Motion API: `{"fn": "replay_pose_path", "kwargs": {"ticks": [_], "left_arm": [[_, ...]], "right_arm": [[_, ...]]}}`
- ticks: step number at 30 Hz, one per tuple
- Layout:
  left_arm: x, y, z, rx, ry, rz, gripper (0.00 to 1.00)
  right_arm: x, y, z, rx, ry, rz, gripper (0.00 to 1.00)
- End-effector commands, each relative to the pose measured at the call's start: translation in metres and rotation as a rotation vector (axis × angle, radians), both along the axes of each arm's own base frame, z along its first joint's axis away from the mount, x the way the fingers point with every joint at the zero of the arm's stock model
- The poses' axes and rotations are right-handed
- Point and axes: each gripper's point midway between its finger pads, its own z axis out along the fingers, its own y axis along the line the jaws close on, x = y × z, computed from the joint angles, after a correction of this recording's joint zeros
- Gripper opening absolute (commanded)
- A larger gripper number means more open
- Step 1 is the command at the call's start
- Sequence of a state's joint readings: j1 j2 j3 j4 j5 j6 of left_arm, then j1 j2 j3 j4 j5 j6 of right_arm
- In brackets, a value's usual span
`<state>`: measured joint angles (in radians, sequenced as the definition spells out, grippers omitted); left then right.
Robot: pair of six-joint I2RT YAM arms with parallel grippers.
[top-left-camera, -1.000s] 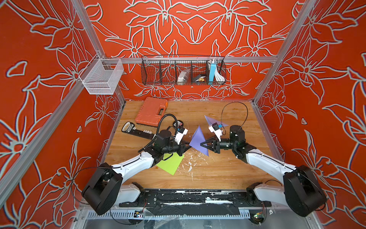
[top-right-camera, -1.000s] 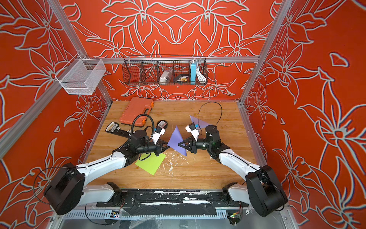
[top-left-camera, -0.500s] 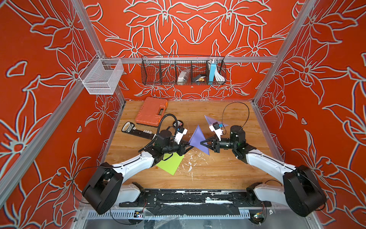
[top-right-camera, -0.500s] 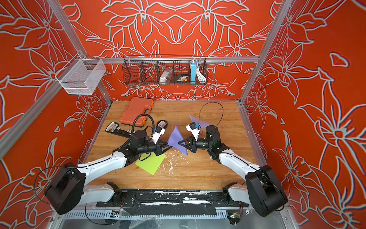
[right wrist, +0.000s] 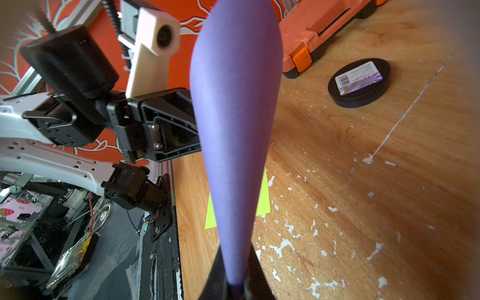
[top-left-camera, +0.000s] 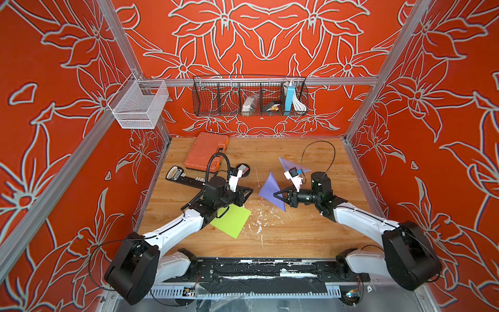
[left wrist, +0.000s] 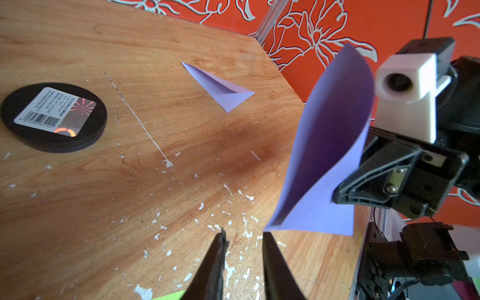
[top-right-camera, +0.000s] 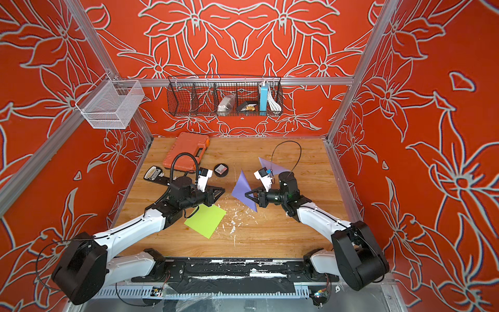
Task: Fold the square paper diagonally
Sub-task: Fold the paper at the center of the board.
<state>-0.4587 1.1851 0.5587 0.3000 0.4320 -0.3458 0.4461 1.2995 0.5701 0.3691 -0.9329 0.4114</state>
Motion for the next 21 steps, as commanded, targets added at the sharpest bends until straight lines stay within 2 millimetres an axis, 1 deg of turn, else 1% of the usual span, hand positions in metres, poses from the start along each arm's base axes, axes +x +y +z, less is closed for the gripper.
{"fn": "replay_pose_path", "kwargs": {"ticks": [1, 3, 6, 11, 16, 18, 21], "left_arm": [[-0.005, -0.008, 0.001, -0.023, 0.012, -0.058, 0.26], [-0.004, -0.014, -0.002, -0.026, 0.033, -0.087, 0.26], [-0.002, -0.022, -0.012, -0.025, 0.081, -0.109, 0.26], [-0.001, -0.031, -0.021, -0.029, 0.117, -0.138, 0.26], [-0.004, -0.044, -0.029, -0.019, 0.143, -0.173, 0.26], [-0.006, -0.051, -0.033, -0.016, 0.159, -0.194, 0.25], [-0.004, -0.056, -0.040, -0.016, 0.187, -0.192, 0.23]], "right_arm": [[0.006, -0.002, -0.011, -0.010, 0.047, -0.058, 0.11], [0.011, -0.004, -0.019, -0.023, 0.083, -0.098, 0.11], [0.016, -0.006, -0.030, -0.023, 0.137, -0.146, 0.11], [0.017, -0.008, -0.047, -0.041, 0.201, -0.170, 0.09], [0.018, -0.008, -0.060, -0.056, 0.251, -0.184, 0.14], [0.019, -0.008, -0.067, -0.056, 0.274, -0.194, 0.14], [0.020, -0.008, -0.078, -0.056, 0.303, -0.203, 0.13]]}}
